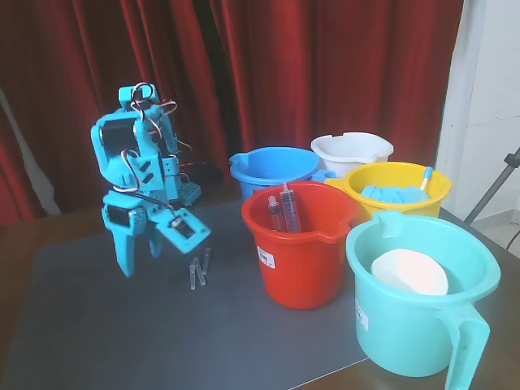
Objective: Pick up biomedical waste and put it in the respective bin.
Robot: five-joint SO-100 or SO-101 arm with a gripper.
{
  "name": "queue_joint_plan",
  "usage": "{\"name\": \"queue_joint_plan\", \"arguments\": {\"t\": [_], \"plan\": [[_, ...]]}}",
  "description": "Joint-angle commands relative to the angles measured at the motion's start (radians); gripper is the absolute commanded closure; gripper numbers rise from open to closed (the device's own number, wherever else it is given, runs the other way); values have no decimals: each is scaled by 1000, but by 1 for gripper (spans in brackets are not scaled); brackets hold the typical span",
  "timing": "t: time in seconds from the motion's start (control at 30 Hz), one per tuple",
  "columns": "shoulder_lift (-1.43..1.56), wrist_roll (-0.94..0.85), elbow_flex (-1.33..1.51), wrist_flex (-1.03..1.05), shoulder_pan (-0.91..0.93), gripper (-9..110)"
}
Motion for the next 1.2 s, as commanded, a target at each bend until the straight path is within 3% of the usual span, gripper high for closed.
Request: {"name": "queue_joint_plan", "arguments": {"t": [0.0,0.1,0.23,0.67,1.17], "plan": [[153,72,83,153,-18,81],[225,183,239,32,-94,81],[288,477,397,-109,-152,80],[299,983,405,-184,-216,81],[285,1026,494,-417,-291,80]]}}
